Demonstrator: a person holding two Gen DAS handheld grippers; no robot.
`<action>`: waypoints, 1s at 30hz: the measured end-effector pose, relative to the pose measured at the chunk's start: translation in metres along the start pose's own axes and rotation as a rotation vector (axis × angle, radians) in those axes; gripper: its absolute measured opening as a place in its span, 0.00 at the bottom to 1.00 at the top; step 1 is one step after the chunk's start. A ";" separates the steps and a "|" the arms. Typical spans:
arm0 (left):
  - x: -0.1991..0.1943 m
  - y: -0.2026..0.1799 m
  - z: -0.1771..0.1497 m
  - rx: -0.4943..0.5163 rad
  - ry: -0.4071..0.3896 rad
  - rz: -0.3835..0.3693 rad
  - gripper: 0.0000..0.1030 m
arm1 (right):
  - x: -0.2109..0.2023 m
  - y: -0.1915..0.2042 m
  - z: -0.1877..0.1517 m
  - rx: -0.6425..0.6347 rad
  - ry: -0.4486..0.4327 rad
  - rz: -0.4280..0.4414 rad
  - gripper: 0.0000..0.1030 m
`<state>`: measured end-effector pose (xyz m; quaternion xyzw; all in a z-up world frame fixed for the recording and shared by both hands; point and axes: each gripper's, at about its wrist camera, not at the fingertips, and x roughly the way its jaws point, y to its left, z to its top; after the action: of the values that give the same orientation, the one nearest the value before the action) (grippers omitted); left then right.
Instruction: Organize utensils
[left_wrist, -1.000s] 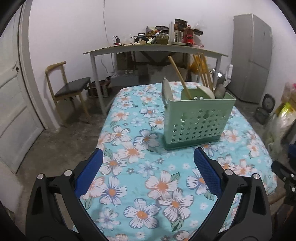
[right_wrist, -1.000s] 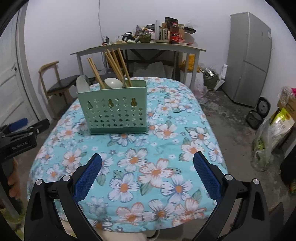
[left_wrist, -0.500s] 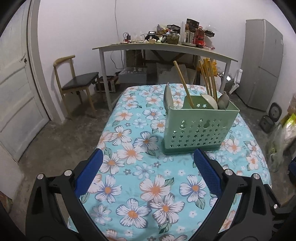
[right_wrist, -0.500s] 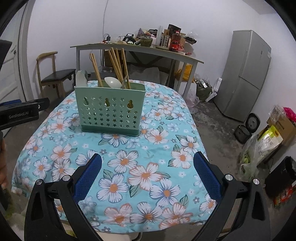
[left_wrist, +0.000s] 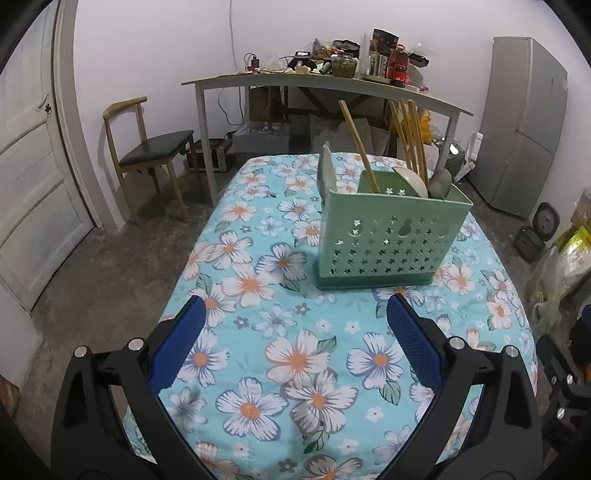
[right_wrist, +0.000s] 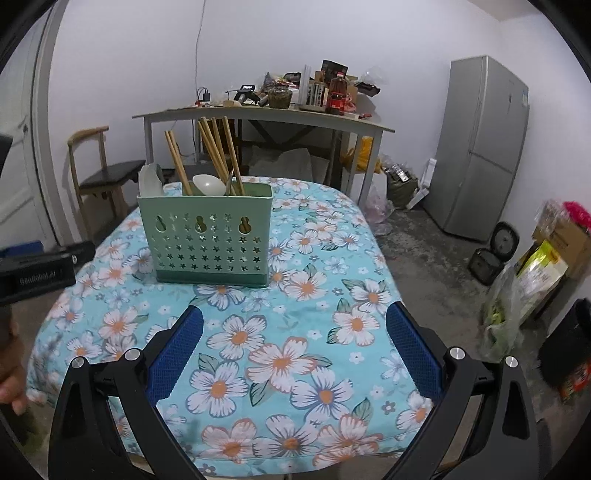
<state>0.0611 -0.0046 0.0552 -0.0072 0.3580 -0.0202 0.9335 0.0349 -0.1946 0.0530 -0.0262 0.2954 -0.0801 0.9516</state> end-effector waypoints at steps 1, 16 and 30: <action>0.000 -0.001 -0.001 0.006 0.000 0.005 0.92 | 0.001 -0.002 -0.001 0.010 0.001 0.007 0.94; 0.002 -0.007 -0.012 0.015 0.026 0.010 0.92 | 0.010 -0.019 -0.007 0.115 0.031 0.083 0.94; 0.001 -0.002 -0.011 0.000 0.015 0.046 0.92 | 0.012 -0.016 -0.006 0.111 0.048 0.109 0.94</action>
<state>0.0543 -0.0067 0.0466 0.0011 0.3651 0.0012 0.9310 0.0388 -0.2127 0.0433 0.0449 0.3140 -0.0449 0.9473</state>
